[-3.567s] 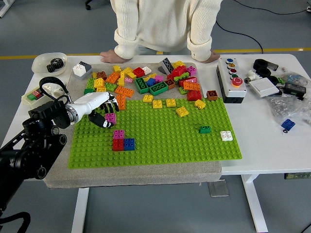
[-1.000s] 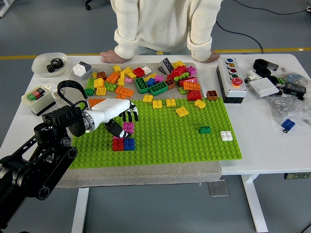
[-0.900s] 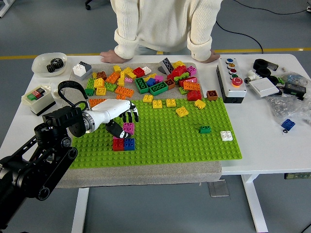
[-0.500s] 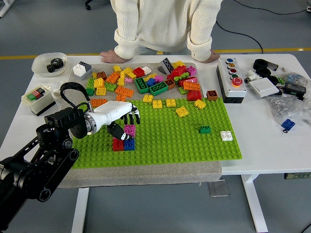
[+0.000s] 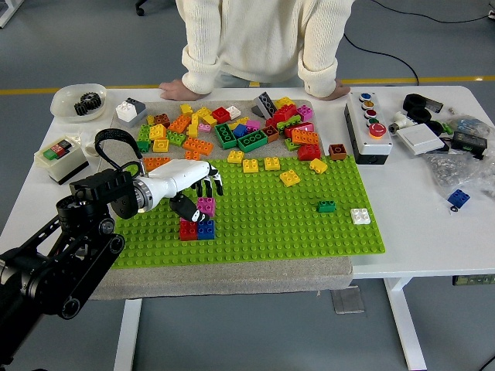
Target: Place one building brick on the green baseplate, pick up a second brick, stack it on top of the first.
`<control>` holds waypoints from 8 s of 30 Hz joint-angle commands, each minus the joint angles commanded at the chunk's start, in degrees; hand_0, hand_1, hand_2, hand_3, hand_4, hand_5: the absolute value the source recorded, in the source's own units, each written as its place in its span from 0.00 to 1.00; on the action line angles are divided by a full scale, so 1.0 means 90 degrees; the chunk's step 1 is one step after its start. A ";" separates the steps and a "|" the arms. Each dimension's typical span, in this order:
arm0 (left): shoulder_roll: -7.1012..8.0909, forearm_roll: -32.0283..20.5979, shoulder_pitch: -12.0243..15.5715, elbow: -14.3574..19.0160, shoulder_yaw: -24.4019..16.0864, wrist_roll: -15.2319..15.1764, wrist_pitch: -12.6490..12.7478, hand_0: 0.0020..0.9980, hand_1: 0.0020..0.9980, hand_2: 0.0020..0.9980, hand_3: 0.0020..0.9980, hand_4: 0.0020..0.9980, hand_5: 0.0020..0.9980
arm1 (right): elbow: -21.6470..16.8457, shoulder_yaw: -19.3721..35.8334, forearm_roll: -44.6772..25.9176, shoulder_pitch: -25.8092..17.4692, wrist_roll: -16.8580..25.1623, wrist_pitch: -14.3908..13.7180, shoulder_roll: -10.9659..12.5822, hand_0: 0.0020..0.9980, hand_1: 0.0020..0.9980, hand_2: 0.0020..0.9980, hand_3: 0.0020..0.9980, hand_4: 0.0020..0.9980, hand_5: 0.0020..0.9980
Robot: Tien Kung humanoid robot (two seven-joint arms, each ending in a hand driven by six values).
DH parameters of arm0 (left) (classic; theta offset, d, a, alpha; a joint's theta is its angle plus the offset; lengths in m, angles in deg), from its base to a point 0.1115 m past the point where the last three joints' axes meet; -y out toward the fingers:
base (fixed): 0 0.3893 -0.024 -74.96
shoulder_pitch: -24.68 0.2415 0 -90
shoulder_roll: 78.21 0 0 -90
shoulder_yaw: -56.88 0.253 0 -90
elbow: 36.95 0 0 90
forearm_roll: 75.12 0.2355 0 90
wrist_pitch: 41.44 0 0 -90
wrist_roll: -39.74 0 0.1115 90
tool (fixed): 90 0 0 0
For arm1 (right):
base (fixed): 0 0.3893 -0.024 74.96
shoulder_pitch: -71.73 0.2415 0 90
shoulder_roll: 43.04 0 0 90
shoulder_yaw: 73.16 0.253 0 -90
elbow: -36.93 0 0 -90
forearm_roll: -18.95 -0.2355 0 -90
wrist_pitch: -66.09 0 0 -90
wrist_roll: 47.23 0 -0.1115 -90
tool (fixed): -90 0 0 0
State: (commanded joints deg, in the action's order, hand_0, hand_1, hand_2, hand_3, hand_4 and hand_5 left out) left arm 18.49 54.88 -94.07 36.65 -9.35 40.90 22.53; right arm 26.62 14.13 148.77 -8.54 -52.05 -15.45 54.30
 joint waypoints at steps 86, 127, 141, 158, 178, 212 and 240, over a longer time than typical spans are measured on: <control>0.0131 0.0000 -0.0053 0.0334 -0.0633 0.0006 0.0124 0.51 0.49 0.49 0.54 0.95 0.09 | 0.0000 -0.0003 0.0020 -0.0015 0.0004 -0.0015 -0.0020 0.74 0.64 0.71 0.59 0.83 0.41; 0.0168 0.0000 -0.0444 -0.0354 -0.0880 -0.0274 -0.0276 0.70 0.66 0.61 0.61 1.00 0.15 | 0.0000 0.0022 0.0020 0.0011 0.0003 -0.0019 -0.0009 0.74 0.64 0.71 0.59 0.83 0.41; -0.0130 0.0000 -0.0602 -0.0858 -0.1329 0.0004 -0.0514 0.71 0.67 0.62 0.64 1.00 0.16 | 0.0000 0.0004 0.0012 0.0024 0.0009 -0.0021 0.0004 0.74 0.64 0.71 0.59 0.83 0.41; -0.0286 0.0000 -0.0533 -0.0870 -0.1522 0.1817 -0.0482 0.63 0.59 0.58 0.65 1.00 0.17 | 0.0000 0.0012 0.0020 0.0015 0.0006 -0.0020 0.0013 0.74 0.64 0.71 0.59 0.83 0.41; -0.0366 0.0000 -0.0555 -0.0748 -0.1174 0.2318 -0.0163 0.58 0.54 0.55 0.62 1.00 0.14 | 0.0000 -0.0049 0.0020 0.0025 0.0024 -0.0009 0.0010 0.74 0.64 0.71 0.59 0.83 0.42; -0.0552 0.0000 -0.0613 -0.1338 -0.0926 0.2028 0.0210 0.57 0.52 0.53 0.56 0.95 0.08 | 0.0000 -0.0038 0.0020 0.0038 0.0026 -0.0009 0.0023 0.74 0.64 0.71 0.59 0.83 0.42; -0.0604 0.0000 -0.0616 -0.1494 -0.0873 0.1939 0.0313 0.57 0.51 0.52 0.54 0.93 0.06 | 0.0000 -0.0038 0.0020 0.0032 0.0030 -0.0010 0.0023 0.74 0.64 0.71 0.59 0.83 0.41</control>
State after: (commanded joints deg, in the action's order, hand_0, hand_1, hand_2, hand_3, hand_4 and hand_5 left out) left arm 13.05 54.88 -99.62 23.20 -17.21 58.35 25.35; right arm 26.62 13.79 148.95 -8.25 -51.78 -15.54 54.50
